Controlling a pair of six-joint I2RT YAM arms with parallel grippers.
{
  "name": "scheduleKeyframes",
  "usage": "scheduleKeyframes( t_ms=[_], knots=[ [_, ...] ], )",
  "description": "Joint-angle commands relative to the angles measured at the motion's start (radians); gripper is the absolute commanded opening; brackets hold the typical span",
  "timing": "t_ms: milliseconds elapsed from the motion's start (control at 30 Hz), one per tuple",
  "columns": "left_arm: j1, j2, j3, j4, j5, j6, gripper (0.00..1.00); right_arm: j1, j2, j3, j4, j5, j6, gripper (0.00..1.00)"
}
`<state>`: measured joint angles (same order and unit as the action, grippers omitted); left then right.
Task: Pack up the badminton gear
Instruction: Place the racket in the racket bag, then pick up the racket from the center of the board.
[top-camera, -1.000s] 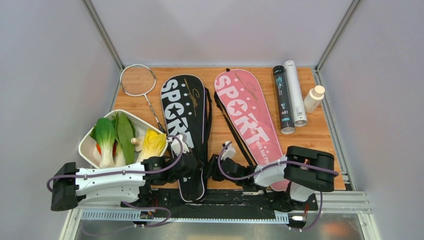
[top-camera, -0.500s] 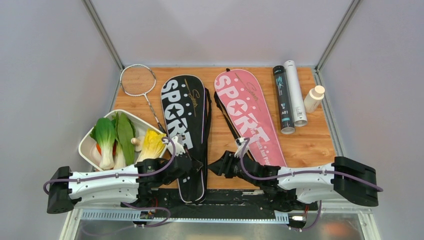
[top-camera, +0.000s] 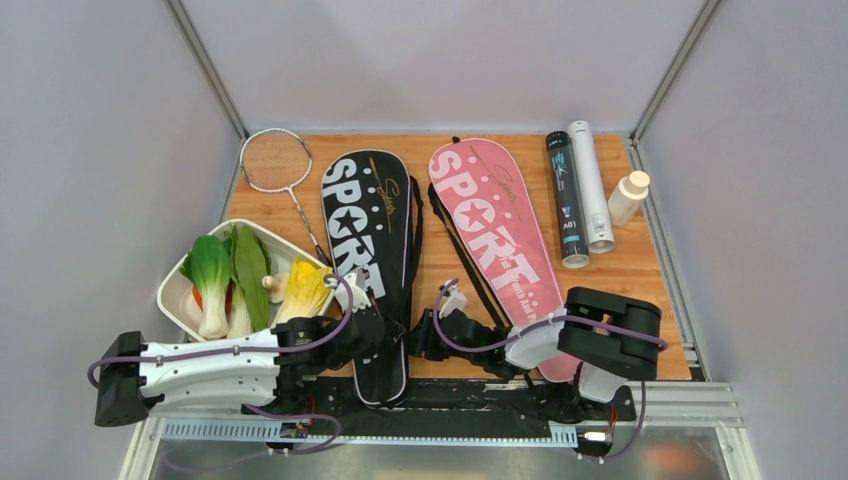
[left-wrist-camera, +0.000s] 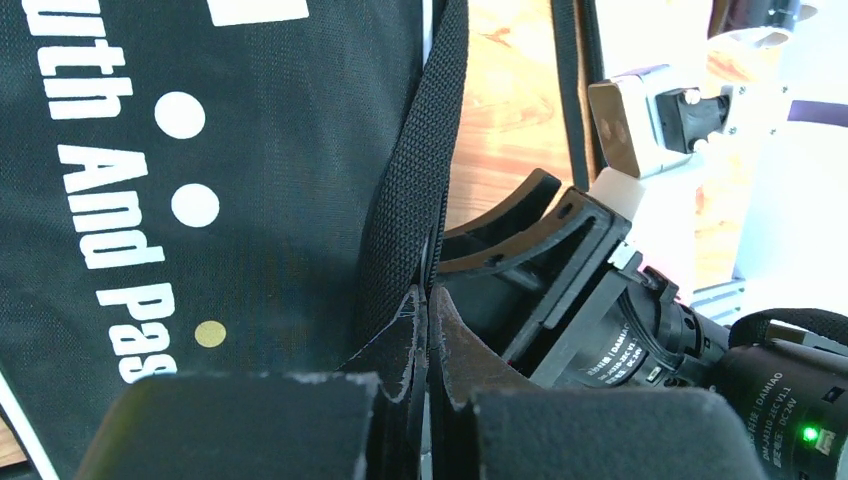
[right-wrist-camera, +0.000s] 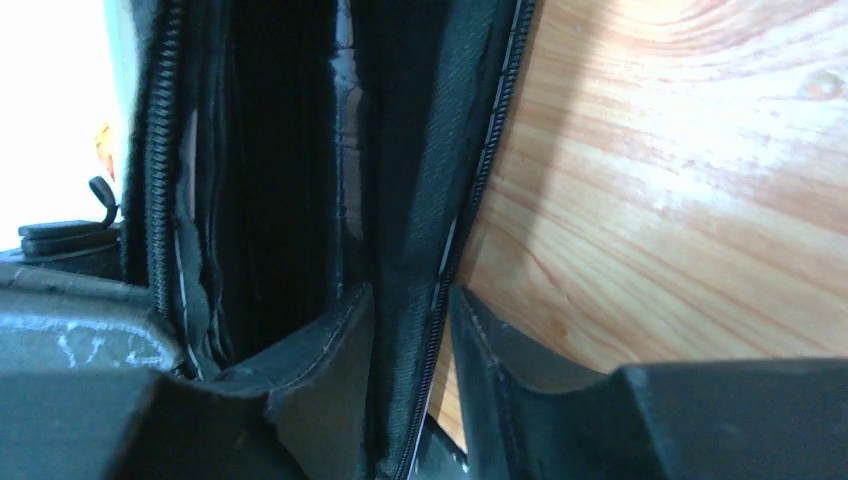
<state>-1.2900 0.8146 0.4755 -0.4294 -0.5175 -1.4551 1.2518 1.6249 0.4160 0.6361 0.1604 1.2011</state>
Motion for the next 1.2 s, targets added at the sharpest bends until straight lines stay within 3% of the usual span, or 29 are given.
scheduleKeyframes(
  t_ms=[0,100,233,400,567,667,700,733,800,867,1033,1167],
  knots=[
    [-0.005,0.009,0.002,0.037,-0.051,-0.006,0.00,-0.006,0.103,0.043,0.019,-0.036,0.010,0.32],
    [0.007,0.027,0.007,0.035,-0.064,0.014,0.00,-0.024,0.080,0.014,-0.031,0.025,0.026,0.01],
    [0.054,0.082,0.021,0.042,-0.050,0.066,0.00,-0.057,-0.089,-0.088,-0.120,0.154,0.043,0.00],
    [0.120,0.183,0.048,0.148,0.016,0.161,0.00,-0.052,-0.319,-0.101,-0.300,0.261,-0.023,0.00],
    [0.136,0.356,0.145,0.153,0.066,0.223,0.01,-0.052,-0.291,-0.121,-0.235,0.244,-0.029,0.00],
    [0.160,0.401,0.202,0.102,0.089,0.252,0.18,-0.052,-0.243,-0.105,-0.227,0.209,-0.023,0.00],
    [0.168,0.402,0.239,0.082,0.090,0.262,0.25,-0.052,-0.242,-0.097,-0.248,0.210,-0.018,0.02],
    [0.192,0.395,0.260,0.033,0.090,0.288,0.42,-0.052,-0.248,-0.088,-0.276,0.219,-0.016,0.08],
    [0.239,0.378,0.364,-0.066,0.074,0.337,0.61,-0.052,-0.284,-0.075,-0.326,0.247,-0.026,0.24],
    [0.298,0.364,0.453,-0.173,0.032,0.402,0.70,-0.052,-0.340,-0.068,-0.376,0.270,-0.056,0.36],
    [0.574,0.370,0.647,-0.315,0.014,0.654,0.73,-0.052,-0.524,-0.085,-0.484,0.313,-0.128,0.44],
    [0.798,0.433,0.756,-0.356,-0.017,0.789,0.66,-0.053,-0.686,-0.103,-0.544,0.320,-0.204,0.53]
  ],
)
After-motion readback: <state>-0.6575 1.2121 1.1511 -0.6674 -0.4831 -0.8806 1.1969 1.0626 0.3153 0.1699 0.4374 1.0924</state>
